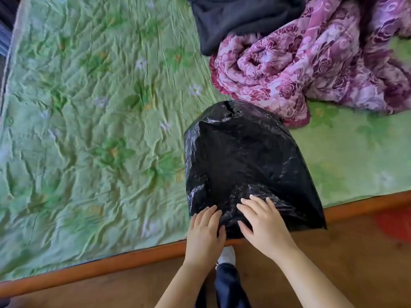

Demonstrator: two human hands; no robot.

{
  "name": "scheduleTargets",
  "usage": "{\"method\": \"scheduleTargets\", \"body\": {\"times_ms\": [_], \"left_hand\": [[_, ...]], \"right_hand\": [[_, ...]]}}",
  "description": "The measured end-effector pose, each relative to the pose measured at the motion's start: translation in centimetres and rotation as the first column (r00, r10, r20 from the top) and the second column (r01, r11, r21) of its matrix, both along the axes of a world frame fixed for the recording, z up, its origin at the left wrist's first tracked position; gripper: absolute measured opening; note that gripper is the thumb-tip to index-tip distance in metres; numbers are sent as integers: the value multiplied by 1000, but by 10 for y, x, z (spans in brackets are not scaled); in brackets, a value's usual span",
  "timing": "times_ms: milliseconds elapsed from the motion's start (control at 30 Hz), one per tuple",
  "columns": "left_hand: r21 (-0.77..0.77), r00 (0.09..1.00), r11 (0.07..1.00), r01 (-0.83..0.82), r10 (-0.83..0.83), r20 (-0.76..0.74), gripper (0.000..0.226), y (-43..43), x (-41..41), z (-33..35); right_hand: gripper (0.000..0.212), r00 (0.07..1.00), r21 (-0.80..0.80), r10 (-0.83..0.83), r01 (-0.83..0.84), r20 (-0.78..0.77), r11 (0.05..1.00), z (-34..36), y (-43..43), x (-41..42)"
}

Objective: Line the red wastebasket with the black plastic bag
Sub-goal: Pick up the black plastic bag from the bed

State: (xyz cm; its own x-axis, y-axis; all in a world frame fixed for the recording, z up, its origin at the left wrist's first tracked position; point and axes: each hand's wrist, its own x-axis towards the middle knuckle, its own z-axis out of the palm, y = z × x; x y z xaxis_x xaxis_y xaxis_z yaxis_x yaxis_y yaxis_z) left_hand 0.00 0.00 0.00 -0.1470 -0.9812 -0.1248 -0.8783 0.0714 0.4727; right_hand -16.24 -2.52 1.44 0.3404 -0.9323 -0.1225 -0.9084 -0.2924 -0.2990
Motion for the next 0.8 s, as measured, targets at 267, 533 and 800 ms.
{"method": "scheduleTargets", "body": {"times_ms": [267, 533, 800], "left_hand": [[14, 999, 1000, -28, 28, -18, 39, 11, -11, -51], [30, 997, 999, -33, 35, -75, 36, 6, -16, -40], [33, 953, 996, -79, 86, -292, 21, -16, -20, 25]], "right_hand": [[39, 999, 16, -48, 48, 1, 999, -59, 10, -11], [24, 962, 1, -203, 206, 182, 979, -46, 3, -10], [21, 918, -22, -207, 228, 339, 973, 33, -13, -3]]}}
